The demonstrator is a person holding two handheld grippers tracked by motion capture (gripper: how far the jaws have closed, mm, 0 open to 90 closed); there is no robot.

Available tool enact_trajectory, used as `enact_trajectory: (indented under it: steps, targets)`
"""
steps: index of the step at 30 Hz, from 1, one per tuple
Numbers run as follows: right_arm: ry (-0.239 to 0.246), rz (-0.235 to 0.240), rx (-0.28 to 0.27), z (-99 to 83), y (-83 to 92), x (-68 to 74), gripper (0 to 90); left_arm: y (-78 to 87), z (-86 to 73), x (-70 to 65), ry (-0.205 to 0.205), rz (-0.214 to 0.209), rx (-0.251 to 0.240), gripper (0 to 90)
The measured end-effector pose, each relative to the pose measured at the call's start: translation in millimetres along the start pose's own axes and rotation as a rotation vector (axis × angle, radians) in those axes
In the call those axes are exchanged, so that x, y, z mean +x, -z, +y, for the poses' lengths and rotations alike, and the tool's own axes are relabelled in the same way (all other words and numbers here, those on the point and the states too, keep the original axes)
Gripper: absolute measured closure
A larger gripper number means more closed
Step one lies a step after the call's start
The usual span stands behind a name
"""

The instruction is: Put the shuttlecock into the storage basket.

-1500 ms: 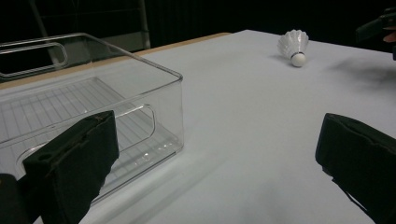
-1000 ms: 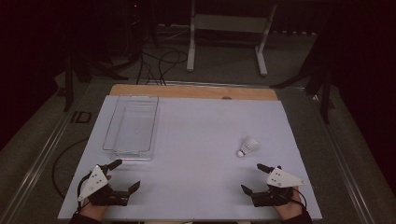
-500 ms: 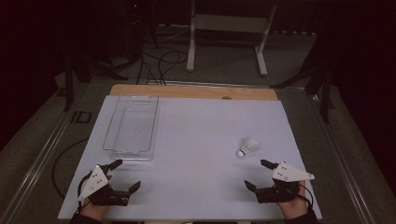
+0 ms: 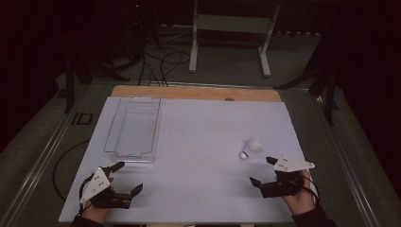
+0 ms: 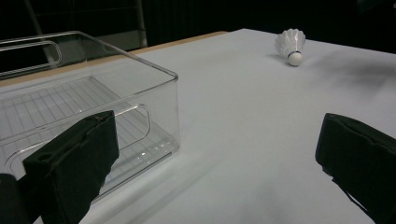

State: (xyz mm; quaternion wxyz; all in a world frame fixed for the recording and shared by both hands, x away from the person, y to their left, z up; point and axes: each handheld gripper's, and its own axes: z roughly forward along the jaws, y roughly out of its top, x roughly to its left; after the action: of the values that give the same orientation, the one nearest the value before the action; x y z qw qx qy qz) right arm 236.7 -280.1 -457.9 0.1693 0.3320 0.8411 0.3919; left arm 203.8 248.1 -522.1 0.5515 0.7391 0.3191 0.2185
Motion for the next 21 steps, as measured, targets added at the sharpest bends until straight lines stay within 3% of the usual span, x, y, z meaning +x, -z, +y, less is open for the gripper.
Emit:
enact_trajectory:
  steps: [12,17,20,21]
  targets:
    - [0.011,-0.001,0.137,6.4,-7.6,-11.3,7.8,-0.2,0.1,-0.8,-0.005,0.002,0.001,0.1]
    - [0.001,0.03,0.215,7.5,-10.6,-17.5,7.8,-0.4,0.1,-0.7,-0.006,0.003,0.002,0.1]
    - [0.013,0.034,0.231,8.2,-11.3,-18.9,7.8,-0.5,0.1,-1.0,-0.006,0.002,0.002,0.1]
    - [0.019,0.056,0.238,9.4,-11.7,-20.0,7.8,-0.6,0.1,-1.1,-0.006,0.002,0.003,0.1]
